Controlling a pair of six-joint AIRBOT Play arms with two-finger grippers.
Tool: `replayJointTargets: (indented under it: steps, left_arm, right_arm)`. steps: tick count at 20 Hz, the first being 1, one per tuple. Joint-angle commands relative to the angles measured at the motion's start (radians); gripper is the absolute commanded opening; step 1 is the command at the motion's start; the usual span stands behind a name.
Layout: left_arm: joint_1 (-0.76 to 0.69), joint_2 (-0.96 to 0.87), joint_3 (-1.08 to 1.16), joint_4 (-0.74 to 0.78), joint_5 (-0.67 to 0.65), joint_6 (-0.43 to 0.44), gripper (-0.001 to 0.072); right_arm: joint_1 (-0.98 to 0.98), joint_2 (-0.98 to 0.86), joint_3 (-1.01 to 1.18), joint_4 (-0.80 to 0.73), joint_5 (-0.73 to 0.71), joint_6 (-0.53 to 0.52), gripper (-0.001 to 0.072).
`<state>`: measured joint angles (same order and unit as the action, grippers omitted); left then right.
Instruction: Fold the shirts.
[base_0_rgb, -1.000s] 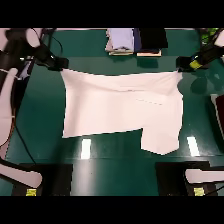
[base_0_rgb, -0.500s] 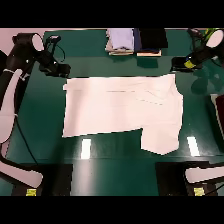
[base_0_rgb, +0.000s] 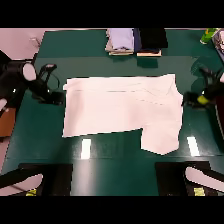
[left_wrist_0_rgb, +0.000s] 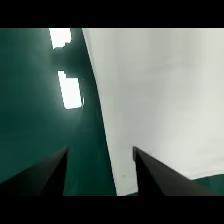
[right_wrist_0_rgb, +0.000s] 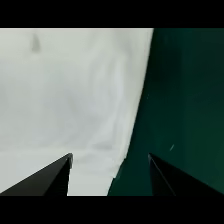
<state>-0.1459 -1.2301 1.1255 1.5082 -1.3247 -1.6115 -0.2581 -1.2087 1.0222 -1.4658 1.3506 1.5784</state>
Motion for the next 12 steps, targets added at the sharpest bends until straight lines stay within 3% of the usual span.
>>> replayJointTargets:
  steps: [1, 5, 7, 10, 11, 12]
  left_arm:
    - [0.000, 0.124, -0.175, -0.059, 0.040, -0.015, 0.0481]
    - [0.000, 0.131, -0.187, -0.081, 0.046, -0.015, 0.0481]
    - [0.000, 0.131, -0.187, -0.083, 0.052, -0.015, 0.0481]
    - [0.000, 0.131, -0.187, -0.085, 0.053, -0.015, 0.0481]
    - [0.000, 0.131, -0.187, -0.085, 0.050, -0.014, 0.0481]
    - [0.000, 0.131, -0.187, -0.085, 0.042, -0.014, 0.0481]
  right_arm:
    - [-0.051, 0.048, -0.220, 0.008, -0.059, -0.002, 0.0556]
    - [-0.050, 0.049, -0.301, 0.078, -0.145, -0.002, 0.0550]
    - [-0.044, 0.049, -0.307, 0.088, -0.166, -0.002, 0.0477]
    - [-0.004, 0.049, -0.307, 0.085, -0.190, -0.002, 0.0430]
    - [0.018, 0.049, -0.307, 0.084, -0.206, -0.002, 0.0378]
    - [0.036, 0.049, -0.307, 0.079, -0.216, -0.002, 0.0175]
